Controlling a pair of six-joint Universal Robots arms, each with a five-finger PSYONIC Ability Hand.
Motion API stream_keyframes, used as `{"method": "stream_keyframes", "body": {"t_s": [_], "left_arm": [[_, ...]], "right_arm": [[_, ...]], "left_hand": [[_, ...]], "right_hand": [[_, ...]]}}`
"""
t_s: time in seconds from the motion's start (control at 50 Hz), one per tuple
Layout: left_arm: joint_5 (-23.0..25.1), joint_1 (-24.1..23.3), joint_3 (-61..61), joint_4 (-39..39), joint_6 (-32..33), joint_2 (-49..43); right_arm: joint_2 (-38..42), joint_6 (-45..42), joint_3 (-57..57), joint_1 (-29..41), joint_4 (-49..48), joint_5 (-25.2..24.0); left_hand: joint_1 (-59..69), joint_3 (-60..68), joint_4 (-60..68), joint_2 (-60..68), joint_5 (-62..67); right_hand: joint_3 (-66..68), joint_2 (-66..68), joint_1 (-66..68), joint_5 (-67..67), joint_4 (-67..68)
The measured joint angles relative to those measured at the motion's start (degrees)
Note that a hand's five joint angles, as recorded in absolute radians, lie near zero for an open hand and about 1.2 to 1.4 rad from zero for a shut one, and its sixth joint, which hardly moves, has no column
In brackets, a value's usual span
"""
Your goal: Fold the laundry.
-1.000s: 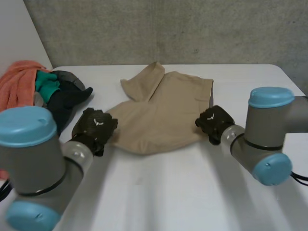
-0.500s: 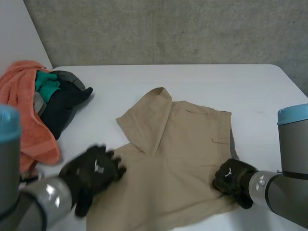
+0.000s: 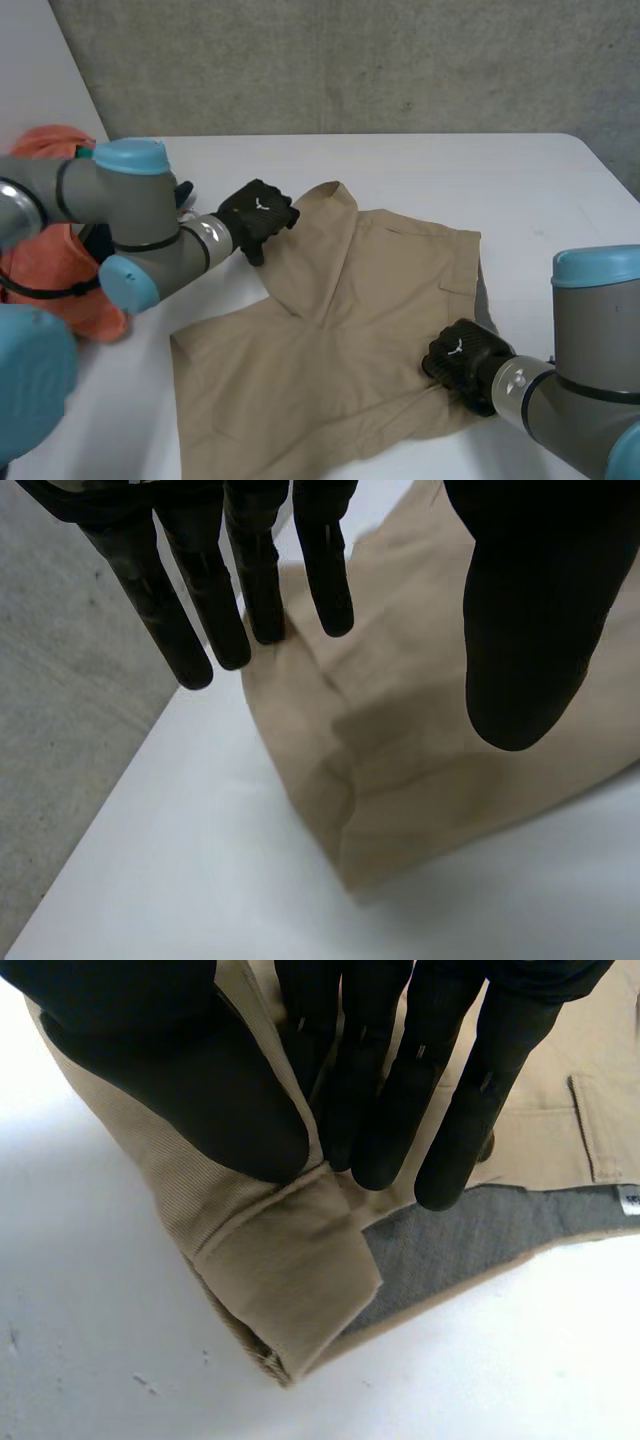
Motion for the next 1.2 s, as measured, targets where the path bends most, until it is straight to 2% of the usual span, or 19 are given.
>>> {"method": "stream_keyframes", "body": {"t_s": [0.16,0.18,0.26,0.38,0.48,0.58,0.68,0.82,0.86,0.9,0.94,1.02,1.1,1.2], "left_arm": [[1.21,0.86,6.64,1.0,2.56,-7.39],[1.42,0.9,6.82,1.27,2.66,-7.72],[2.04,0.88,6.59,2.6,2.44,-8.01],[2.15,0.48,4.89,5.11,1.96,-7.6],[1.02,0.48,3.47,5.97,3.58,-7.04],[-4.28,1.04,0.22,5.86,8.07,-4.48],[-13.51,1.71,-4.62,6.11,12.55,-0.79],[-24.04,1.36,-9.15,5.91,15.22,2.05],[-25.45,0.96,-9.92,5.79,15.32,2.57],[-26.28,0.33,-10.68,5.67,15.21,3.38],[-26.73,-0.17,-11.37,5.64,14.98,4.38],[-28.04,-0.79,-13.79,5.49,13.68,8.31],[-29.67,-0.79,-18.22,5.03,11.09,14.34],[-30.51,-0.65,-28.99,3.25,4.43,26.14]], "right_arm": [[0.8,0.63,0.66,0.31,-0.7,0.06],[0.89,0.64,0.7,0.26,-0.73,0.07],[1.15,0.62,0.82,-0.11,-0.81,0.07],[1.19,0.58,0.87,-0.64,-0.82,0.09],[1.09,0.59,1.01,-0.95,-0.82,-0.02],[0.88,0.63,1.13,-1.14,-0.85,-0.19],[0.49,0.92,1.26,-0.91,-0.96,-0.48],[-0.71,2.76,1.48,-0.03,-1.8,-1.05],[-1.01,3.36,1.52,0.08,-2.23,-1.14],[-1.22,3.9,1.55,0.1,-2.81,-1.22],[-1.28,4.3,1.57,0.07,-3.31,-1.24],[-1.23,5.42,1.44,-0.02,-4.53,-1.23],[-1.01,7.47,0.91,-0.11,-6.11,-1.14],[-0.64,10.67,-0.34,-0.08,-7.47,-1.02]], "left_hand": [[6.02,5.99,5.59,5.94,5.43],[13.69,13.2,13.09,13.23,12.75],[28.45,28.23,28.38,28.39,27.54],[34.93,36.99,37.43,37.37,36.02],[34.97,38.74,39.08,38.95,36.7],[34.97,38.75,39.08,38.98,36.69],[34.97,38.76,39.08,38.98,36.7],[34.97,38.76,39.09,38.98,36.7],[31.71,34.78,34.97,34.97,33.58],[8.41,12.21,12.97,12.04,12.7],[-4.96,-1.01,-0.85,-1.17,-0.92],[-17.79,-16.45,-17.01,-16.53,-16.33],[-18.35,-17.78,-18.25,-17.94,-17.08],[-18.35,-17.78,-18.25,-17.99,-17.08]], "right_hand": [[0.0,0.0,0.23,-0.02,0.0],[0.0,0.0,0.23,-0.01,0.0],[0.0,0.0,0.23,-0.01,0.0],[0.0,0.0,0.3,0.01,0.0],[0.0,0.0,0.45,0.01,0.0],[0.0,0.0,0.45,-0.01,0.0],[0.0,0.0,0.45,-0.02,0.01],[0.0,0.0,0.45,-0.01,0.01],[0.0,0.0,0.46,-0.01,0.02],[0.0,0.0,0.47,0.0,0.02],[0.0,0.0,0.47,0.0,0.02],[0.0,0.0,0.47,-0.01,0.02],[0.0,0.0,0.47,-0.01,0.02],[0.0,0.0,0.47,0.0,0.02]]}}
